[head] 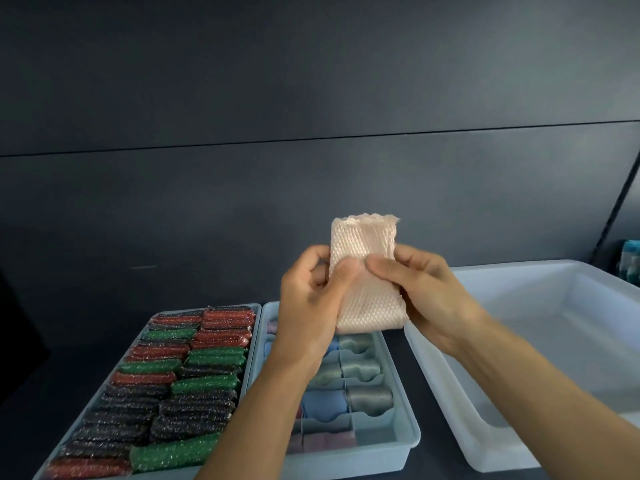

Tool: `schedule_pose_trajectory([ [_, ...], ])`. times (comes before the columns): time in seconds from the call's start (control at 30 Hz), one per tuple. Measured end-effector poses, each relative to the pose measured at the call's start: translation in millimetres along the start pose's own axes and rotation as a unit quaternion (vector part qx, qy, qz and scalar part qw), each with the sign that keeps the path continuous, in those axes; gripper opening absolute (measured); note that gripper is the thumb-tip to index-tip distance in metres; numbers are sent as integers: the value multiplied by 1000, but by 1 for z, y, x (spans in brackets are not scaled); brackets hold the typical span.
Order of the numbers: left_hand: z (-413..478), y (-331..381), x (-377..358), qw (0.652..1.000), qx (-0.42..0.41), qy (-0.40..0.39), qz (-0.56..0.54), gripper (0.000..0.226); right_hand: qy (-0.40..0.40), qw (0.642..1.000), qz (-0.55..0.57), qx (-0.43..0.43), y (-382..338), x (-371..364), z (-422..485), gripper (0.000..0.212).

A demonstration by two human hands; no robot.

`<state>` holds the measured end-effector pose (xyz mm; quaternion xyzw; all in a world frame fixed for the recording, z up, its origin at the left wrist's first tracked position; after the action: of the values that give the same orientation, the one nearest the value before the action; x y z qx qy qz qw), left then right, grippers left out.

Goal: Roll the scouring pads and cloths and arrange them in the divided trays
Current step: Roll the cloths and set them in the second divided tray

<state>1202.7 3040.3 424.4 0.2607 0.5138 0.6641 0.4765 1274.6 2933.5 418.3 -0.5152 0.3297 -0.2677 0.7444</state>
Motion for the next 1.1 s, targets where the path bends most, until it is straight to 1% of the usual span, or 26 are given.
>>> schedule_pose_trajectory([
  [0.1,3,-3,0,999,19,-28,-12,9,-8,999,6,37,-6,-2,-1,20],
  [0.13,4,-5,1,999,28,-38,-23,15,-13,999,1,48,-8,-4,-1,21],
  [0.2,5,-11,2,994,67,-52,-66,27,-17,997,-32,69,-13,-5,-1,36],
  [0.27,4,-22,1,983,131,-76,-107,25,-17,991,-94,97,-19,-7,-1,50],
  [0.33,-1,-35,-4,971,186,-126,-83,50,-14,980,-158,117,-22,-7,-2,54],
  [0.37,-3,-38,-6,968,191,-155,-46,55,-19,976,-181,122,-21,-8,-2,53],
  [0.4,-5,-39,-7,968,187,-168,-16,51,-27,973,-195,121,-21,-11,-2,52],
  [0.43,-5,-38,-5,971,175,-165,2,42,-32,972,-197,122,-20,-11,-2,51],
  [0.5,-1,-34,4,982,143,-125,5,27,-28,982,-153,103,-14,-6,1,47],
  [0.57,2,-26,12,992,85,-90,16,19,-10,995,-86,56,-3,1,3,30],
  [0.6,3,-21,13,995,52,-81,32,15,-9,995,-92,34,3,3,2,27],
  [0.63,3,-17,13,995,24,-79,49,12,-20,993,-118,17,9,2,1,33],
  [0.67,2,-15,12,995,4,-80,62,10,-39,989,-139,14,13,-1,-1,32],
  [0.7,1,-13,11,994,-6,-83,66,11,-51,988,-142,26,13,-4,-2,24],
  [0.73,0,-14,11,995,-6,-84,58,12,-54,991,-117,36,13,-6,-3,17],
  [0.77,0,-16,11,995,2,-88,38,13,-53,995,-73,39,13,-7,-3,14],
  [0.83,1,-23,8,993,35,-112,-26,11,-53,998,24,16,19,-7,-2,16],
  [0.9,1,-33,6,984,77,-142,-81,14,-59,996,62,-19,27,-8,-2,18],
  [1.0,0,-46,5,964,140,-191,-124,28,-71,994,56,-66,37,-8,-1,27],
  [1.07,1,-54,7,959,158,-216,-89,29,-91,993,13,-77,41,-6,-2,23],
  [1.1,2,-55,9,963,151,-220,-48,24,-99,992,-43,-64,39,-5,-2,17],
])
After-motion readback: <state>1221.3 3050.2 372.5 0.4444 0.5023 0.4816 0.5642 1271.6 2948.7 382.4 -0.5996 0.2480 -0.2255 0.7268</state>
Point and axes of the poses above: each hand's wrist, its own z-axis towards the middle knuckle, its own x-axis out of the back of the hand, y = z × x, the point moved 10 cm from there along z, towards the middle knuckle, and after that the axes turned 3 degrees about x, right-handed, at the moved point
